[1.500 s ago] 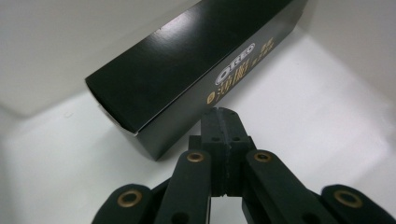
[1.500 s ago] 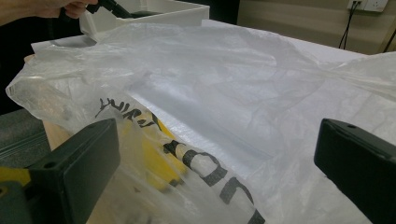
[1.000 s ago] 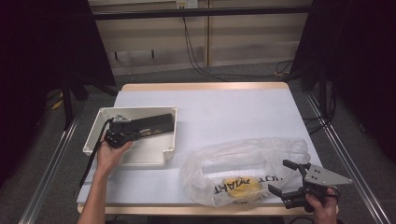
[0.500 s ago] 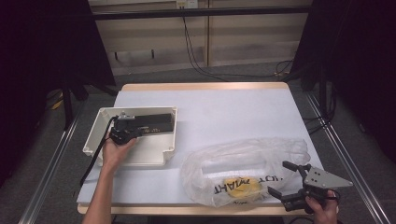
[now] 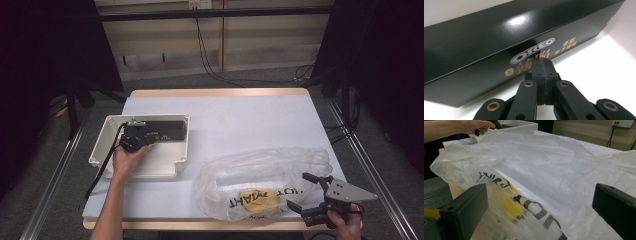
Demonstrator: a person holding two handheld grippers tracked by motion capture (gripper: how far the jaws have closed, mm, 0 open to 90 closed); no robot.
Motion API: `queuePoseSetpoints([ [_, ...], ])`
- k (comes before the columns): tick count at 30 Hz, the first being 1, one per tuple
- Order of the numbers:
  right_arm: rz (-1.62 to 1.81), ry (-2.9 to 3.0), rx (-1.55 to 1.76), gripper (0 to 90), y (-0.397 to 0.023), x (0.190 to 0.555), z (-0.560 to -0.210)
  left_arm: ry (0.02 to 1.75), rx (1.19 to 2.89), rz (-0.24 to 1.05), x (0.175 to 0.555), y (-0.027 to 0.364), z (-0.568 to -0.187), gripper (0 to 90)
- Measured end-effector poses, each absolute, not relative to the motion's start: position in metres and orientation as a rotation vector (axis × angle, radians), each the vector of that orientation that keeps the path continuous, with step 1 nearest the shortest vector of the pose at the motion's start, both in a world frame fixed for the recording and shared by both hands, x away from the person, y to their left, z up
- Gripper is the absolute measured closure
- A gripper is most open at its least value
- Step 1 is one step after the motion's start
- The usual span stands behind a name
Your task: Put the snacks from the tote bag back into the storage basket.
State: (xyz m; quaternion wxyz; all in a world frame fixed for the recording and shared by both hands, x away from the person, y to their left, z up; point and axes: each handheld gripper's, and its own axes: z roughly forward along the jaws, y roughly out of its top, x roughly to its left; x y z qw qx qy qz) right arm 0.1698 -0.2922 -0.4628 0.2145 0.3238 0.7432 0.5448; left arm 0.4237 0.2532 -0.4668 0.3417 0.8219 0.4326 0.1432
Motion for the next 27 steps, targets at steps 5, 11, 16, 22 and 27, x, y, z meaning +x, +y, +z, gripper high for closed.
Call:
queuePoseSetpoints([
  [5,1.510,2.065,0.900,0.0,-0.292,0.170,-0.463,1.098,2.164,0.382,0.420,0.253,-0.466,88.0],
  [11,1.517,2.064,0.894,0.0,-0.292,0.170,-0.463,1.037,2.121,0.427,0.405,0.258,-0.450,65.7],
  [16,1.515,2.063,0.896,0.0,-0.292,0.170,-0.462,1.008,2.098,0.499,0.389,0.272,-0.430,33.5],
  [22,1.513,2.063,0.891,0.0,-0.290,0.171,-0.462,0.981,2.003,0.505,0.370,0.297,-0.412,12.6],
  [27,1.511,2.056,0.894,0.0,-0.290,0.170,-0.462,0.958,1.998,0.530,0.360,0.313,-0.402,8.6],
])
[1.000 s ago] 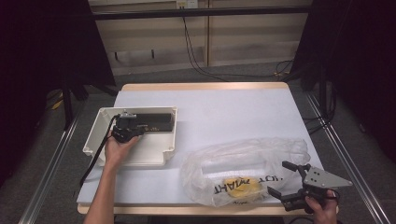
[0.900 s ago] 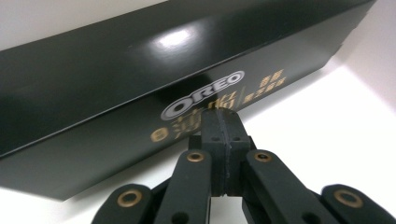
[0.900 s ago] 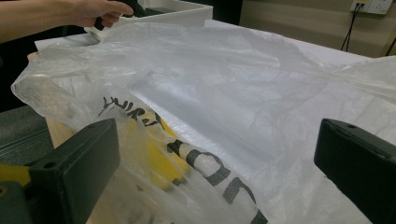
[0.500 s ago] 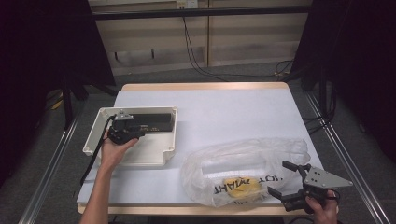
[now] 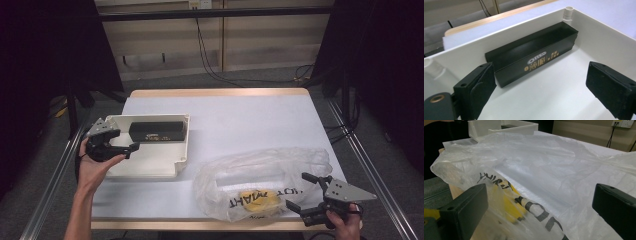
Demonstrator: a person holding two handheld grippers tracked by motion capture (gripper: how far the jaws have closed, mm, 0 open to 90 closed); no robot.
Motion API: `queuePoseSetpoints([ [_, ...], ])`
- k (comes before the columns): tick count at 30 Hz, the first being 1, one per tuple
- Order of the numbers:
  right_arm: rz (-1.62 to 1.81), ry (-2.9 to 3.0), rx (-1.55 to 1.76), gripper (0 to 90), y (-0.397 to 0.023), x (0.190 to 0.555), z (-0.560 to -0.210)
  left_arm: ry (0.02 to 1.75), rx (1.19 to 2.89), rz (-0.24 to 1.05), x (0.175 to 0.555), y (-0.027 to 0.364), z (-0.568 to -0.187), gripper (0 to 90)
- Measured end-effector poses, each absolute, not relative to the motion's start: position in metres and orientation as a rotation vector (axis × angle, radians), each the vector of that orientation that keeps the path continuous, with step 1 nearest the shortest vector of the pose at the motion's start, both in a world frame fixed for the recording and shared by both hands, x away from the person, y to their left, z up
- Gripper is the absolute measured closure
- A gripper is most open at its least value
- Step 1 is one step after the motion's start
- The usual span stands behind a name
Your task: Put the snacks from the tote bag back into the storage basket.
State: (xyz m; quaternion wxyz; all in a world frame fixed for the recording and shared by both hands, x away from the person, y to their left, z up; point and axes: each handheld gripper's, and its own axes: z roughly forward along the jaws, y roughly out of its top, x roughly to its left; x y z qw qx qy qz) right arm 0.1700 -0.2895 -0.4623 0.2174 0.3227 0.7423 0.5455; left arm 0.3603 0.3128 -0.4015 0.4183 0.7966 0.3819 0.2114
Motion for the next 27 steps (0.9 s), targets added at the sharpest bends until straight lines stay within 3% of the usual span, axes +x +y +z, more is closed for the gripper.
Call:
queuePoseSetpoints([
  [10,1.511,2.063,0.897,0.0,-0.291,0.169,-0.462,0.905,1.980,0.613,0.334,0.334,-0.388,2.5],
  [16,1.509,2.066,0.886,0.0,-0.291,0.169,-0.462,0.846,2.020,0.659,0.318,0.343,-0.388,2.7],
  [20,1.504,2.062,0.886,0.0,-0.290,0.169,-0.461,0.886,1.898,0.642,0.316,0.368,-0.389,2.6],
  [24,1.503,2.058,0.899,0.0,-0.291,0.169,-0.462,0.831,1.920,0.719,0.303,0.372,-0.391,2.6],
  [27,1.504,2.058,0.901,0.0,-0.291,0.170,-0.462,0.836,1.921,0.700,0.305,0.385,-0.391,2.6],
])
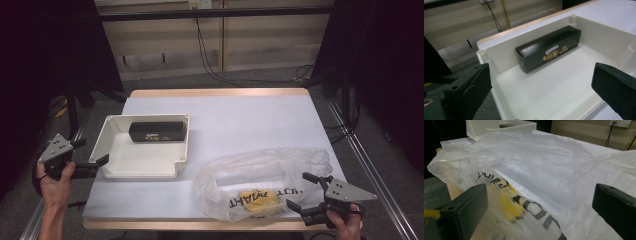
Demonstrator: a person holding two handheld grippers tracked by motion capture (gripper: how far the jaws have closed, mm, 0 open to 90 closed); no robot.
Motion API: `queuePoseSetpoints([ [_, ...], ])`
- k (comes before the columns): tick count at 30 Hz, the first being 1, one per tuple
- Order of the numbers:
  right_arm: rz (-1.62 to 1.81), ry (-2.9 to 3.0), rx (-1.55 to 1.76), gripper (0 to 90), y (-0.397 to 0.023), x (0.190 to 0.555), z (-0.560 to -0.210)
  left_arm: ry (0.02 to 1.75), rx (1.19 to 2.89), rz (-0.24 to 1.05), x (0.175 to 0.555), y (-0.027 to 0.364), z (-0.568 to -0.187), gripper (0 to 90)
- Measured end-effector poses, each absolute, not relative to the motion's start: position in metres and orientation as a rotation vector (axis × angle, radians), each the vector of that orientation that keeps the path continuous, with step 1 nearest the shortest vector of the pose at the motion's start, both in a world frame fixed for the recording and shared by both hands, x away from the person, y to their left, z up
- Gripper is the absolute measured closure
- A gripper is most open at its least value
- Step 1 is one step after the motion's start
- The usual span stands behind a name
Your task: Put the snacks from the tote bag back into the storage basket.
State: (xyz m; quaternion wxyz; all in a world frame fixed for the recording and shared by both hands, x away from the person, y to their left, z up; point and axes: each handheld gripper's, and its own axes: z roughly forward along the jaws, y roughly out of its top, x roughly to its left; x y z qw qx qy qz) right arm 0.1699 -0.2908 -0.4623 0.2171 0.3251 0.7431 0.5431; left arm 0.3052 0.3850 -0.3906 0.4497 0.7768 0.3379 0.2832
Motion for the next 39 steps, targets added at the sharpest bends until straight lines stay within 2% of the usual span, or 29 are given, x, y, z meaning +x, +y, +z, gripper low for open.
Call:
queuePoseSetpoints([
  [4,1.497,2.064,0.898,0.0,-0.291,0.169,-0.462,0.814,1.957,0.693,0.311,0.402,-0.392,3.0],
  [7,1.493,2.059,0.900,0.0,-0.292,0.168,-0.462,0.868,1.893,0.678,0.311,0.420,-0.396,3.0],
  [10,1.497,2.056,0.905,0.0,-0.293,0.169,-0.462,0.888,1.870,0.676,0.303,0.418,-0.402,3.1],
  [15,1.492,2.058,0.908,0.0,-0.293,0.169,-0.462,0.922,1.808,0.742,0.287,0.384,-0.410,2.7],
  [22,1.490,2.038,0.917,0.0,-0.296,0.166,-0.461,0.959,1.763,0.696,0.269,0.325,-0.416,2.4],
  [24,1.499,2.045,0.909,0.0,-0.297,0.166,-0.461,0.937,1.809,0.670,0.267,0.308,-0.417,2.1],
  [27,1.489,2.029,0.924,0.0,-0.298,0.166,-0.461,0.985,1.752,0.691,0.263,0.289,-0.418,2.3],
  [30,1.497,2.038,0.919,0.0,-0.300,0.165,-0.460,0.931,1.788,0.697,0.257,0.268,-0.420,2.2],
  [39,1.489,2.013,0.933,0.0,-0.302,0.164,-0.460,0.891,1.846,0.603,0.236,0.237,-0.446,2.0],
])
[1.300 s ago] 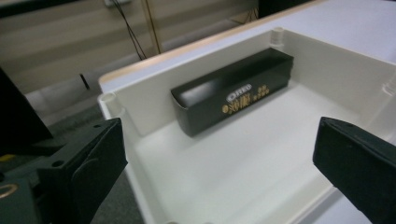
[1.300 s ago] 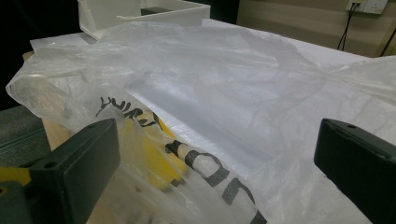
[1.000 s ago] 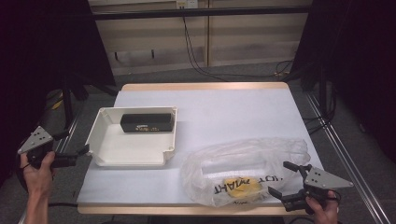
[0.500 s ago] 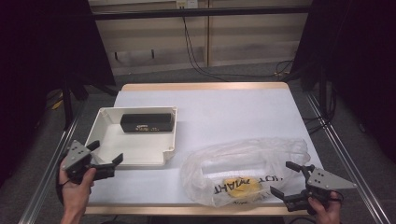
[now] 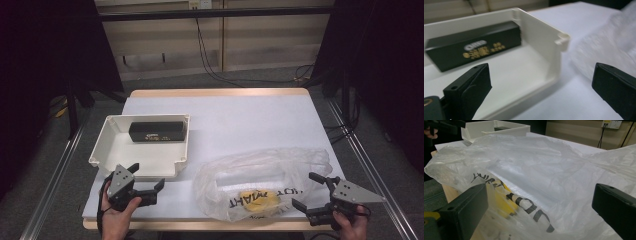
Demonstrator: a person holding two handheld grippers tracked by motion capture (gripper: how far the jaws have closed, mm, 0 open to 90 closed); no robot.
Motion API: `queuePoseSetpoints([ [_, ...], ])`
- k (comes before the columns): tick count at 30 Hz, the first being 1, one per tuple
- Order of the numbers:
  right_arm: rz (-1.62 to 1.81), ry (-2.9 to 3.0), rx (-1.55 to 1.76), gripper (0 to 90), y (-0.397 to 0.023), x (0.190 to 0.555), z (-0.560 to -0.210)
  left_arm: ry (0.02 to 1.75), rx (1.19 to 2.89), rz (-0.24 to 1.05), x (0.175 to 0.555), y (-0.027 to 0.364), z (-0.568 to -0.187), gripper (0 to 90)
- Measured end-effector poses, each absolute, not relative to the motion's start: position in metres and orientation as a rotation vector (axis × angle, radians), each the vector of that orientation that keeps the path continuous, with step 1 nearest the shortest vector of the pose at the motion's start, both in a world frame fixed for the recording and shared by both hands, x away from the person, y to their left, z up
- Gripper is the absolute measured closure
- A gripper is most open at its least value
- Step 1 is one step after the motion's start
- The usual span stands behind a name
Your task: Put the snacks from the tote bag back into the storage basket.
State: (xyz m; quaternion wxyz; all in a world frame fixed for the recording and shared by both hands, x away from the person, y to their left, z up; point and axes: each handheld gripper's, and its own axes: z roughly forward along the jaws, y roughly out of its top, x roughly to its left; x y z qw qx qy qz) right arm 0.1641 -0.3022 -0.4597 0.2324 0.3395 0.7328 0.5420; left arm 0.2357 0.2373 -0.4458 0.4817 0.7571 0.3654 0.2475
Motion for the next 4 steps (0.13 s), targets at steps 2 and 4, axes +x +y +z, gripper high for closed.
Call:
queuePoseSetpoints([
  [2,1.487,2.011,0.938,0.2,-0.3032,0.1647,-0.4597,0.889,1.824,0.621,0.2319,0.2343,-0.4482,1.8],
  [4,1.489,2.011,0.932,0.1,-0.3038,0.1650,-0.4593,0.887,1.845,0.626,0.2312,0.2316,-0.4506,2.8],
])
